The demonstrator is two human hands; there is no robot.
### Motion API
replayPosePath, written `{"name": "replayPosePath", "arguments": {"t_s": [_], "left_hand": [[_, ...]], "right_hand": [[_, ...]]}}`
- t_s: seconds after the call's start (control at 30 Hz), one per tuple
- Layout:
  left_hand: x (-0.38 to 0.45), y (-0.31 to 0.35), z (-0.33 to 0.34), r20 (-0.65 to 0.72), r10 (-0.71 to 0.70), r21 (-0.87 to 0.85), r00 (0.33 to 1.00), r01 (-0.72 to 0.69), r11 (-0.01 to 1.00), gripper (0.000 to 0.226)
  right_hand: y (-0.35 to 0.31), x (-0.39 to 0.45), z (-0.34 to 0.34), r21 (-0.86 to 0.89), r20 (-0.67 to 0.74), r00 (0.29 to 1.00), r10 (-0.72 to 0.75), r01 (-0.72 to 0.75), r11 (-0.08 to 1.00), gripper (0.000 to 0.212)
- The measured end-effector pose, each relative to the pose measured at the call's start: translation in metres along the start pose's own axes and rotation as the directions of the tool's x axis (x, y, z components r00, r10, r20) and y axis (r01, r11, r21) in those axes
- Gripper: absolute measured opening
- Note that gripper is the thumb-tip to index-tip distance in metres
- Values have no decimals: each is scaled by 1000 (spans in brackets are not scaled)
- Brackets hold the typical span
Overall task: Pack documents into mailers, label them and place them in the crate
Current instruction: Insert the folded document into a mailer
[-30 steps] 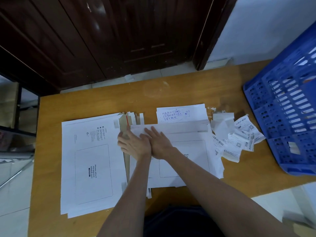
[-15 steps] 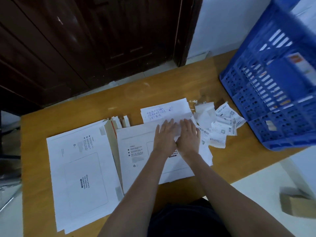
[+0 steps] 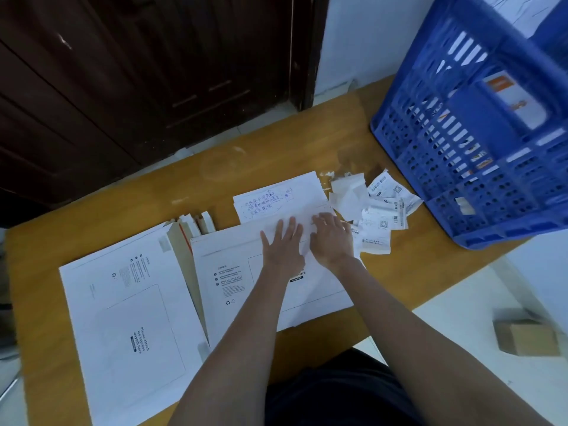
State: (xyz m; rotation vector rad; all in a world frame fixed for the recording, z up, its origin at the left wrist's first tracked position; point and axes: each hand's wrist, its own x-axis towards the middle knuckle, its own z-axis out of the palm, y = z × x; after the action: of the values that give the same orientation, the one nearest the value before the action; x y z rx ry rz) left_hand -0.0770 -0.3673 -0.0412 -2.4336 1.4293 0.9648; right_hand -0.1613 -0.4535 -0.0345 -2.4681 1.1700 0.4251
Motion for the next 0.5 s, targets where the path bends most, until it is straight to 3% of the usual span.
{"name": "replayPosePath", "arguments": {"t_s": [0.13, 0.3, 0.5], "left_hand": [[-1, 2, -1, -21, -4, -1, 1000, 4, 1000, 66], [2, 2, -6, -3, -20, -89, 1000, 19, 996, 63], [5, 10, -14, -60, -73, -175, 995, 62, 983, 57]], "right_hand": [[5, -3, -1, -51, 87, 996, -22, 26, 998, 55], [-5, 6, -13, -136, 34, 999, 23, -18, 991, 48], [-6, 0, -7, -114, 106, 994, 20, -8, 993, 62]]}}
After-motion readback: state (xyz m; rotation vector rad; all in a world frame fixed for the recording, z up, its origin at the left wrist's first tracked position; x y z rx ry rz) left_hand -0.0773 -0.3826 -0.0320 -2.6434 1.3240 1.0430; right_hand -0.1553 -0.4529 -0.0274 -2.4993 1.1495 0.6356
